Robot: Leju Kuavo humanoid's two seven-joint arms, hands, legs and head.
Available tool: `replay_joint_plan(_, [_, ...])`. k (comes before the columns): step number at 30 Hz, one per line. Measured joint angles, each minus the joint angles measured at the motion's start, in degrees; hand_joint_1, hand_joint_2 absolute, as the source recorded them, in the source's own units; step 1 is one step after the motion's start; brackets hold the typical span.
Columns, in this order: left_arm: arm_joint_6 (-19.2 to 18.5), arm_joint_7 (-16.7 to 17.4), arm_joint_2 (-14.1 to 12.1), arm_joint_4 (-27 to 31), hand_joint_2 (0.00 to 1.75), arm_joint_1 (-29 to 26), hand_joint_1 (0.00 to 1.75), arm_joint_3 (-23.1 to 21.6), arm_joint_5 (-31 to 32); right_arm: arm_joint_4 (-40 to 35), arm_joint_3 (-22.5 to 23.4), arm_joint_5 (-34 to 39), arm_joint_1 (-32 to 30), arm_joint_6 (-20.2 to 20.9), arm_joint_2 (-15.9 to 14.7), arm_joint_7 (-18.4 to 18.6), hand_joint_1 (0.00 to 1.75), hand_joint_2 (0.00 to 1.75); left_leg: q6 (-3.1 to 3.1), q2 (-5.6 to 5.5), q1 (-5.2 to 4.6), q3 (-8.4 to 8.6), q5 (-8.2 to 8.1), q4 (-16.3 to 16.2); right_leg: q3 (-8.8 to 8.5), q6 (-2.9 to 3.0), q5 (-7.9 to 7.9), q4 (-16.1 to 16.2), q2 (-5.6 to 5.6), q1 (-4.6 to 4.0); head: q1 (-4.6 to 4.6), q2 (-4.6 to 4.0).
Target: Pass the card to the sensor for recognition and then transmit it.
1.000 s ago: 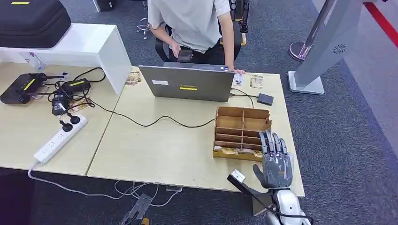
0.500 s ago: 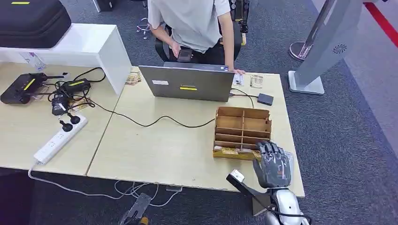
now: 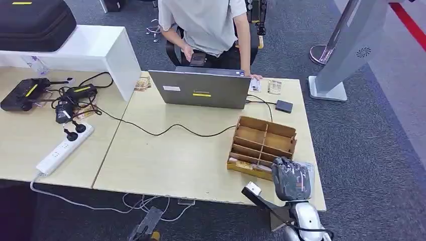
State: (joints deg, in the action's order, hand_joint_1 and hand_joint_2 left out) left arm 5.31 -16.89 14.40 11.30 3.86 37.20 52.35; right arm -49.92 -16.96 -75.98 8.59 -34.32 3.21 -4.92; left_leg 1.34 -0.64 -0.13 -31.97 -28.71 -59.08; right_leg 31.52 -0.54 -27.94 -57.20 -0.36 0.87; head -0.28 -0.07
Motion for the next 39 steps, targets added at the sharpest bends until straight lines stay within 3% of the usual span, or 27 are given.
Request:
replay_joint_plan(6, [0.37, 0.22, 0.07, 0.0, 1.75, 0.26, 0.0, 0.02, -0.04, -1.64, 0.07, 2.36, 0.29, 1.8, -0.02, -1.88, 1.75, 1.75, 0.0, 0.0, 0.0, -0.01, 0.0, 0.0, -0.01, 0.0, 0.03, 0.0, 0.03, 0.0, 0.0, 0.0])
replay_joint_plan(10, [-0.22, 0.7, 0.07, 0.0, 1.75, 0.26, 0.0, 0.02, 0.42, -5.08, 0.04, 6.04, 3.23, 7.77, -0.35, -3.65, 1.75, 1.75, -0.03, 0.05, -0.01, -0.01, 0.05, 0.0, 0.01, 0.04, 0.1, -0.02, 0.1, 0.0, 0.0, 0.0])
replay_joint_plan(17, [-1.77, 0.7, 0.07, 0.0, 1.75, 0.27, 0.0, 0.02, 1.4, -11.73, -0.04, 14.45, 14.83, 20.37, -1.46, -4.68, 1.75, 1.75, -0.1, 0.12, 0.0, 0.0, 0.2, -0.02, 0.03, 0.03, 0.25, -0.03, 0.14, 0.0, 0.0, 0.0])
replay_joint_plan(22, [-2.36, 0.74, 0.07, 0.0, 1.75, 0.25, 0.0, 0.02, 2.03, -13.79, -0.41, 16.69, 20.18, 22.53, -1.73, -4.24, 1.75, 1.75, -0.09, 0.09, -0.01, -0.03, 0.24, -0.02, 0.04, 0.02, 0.28, -0.06, 0.13, 0.01, 0.0, 0.0])
replay_joint_plan(26, [-3.58, 1.05, 0.07, 0.0, 1.75, 0.37, 0.0, 0.02, 3.28, -12.68, -1.36, 20.77, 29.52, 27.74, -1.44, -1.02, 1.75, 1.75, -0.09, 0.29, -0.01, -0.06, 0.27, -0.02, 0.11, 0.09, 0.36, -0.13, 0.29, 0.02, 0.0, 0.0])
replay_joint_plan(30, [-4.87, 0.54, 0.35, 0.0, 1.75, 0.78, 0.0, 0.02, 3.43, -5.98, -1.55, 21.4, 41.25, 28.02, 0.78, 3.26, 1.75, 1.75, -0.17, 0.25, 0.0, -0.05, 0.4, -0.02, 0.13, 0.13, 0.4, -0.13, 0.25, -0.01, 0.02, 0.0])
replay_joint_plan(39, [-5.92, -0.53, 0.87, 0.0, 1.75, 1.53, 0.0, 0.02, 3.67, 4.49, -1.62, 21.36, 52.73, 25.01, 6.64, 6.71, 1.75, 1.75, -0.18, 0.25, 0.03, -0.06, 0.41, -0.02, 0.16, 0.14, 0.41, -0.17, 0.26, -0.02, 0.0, 0.0])
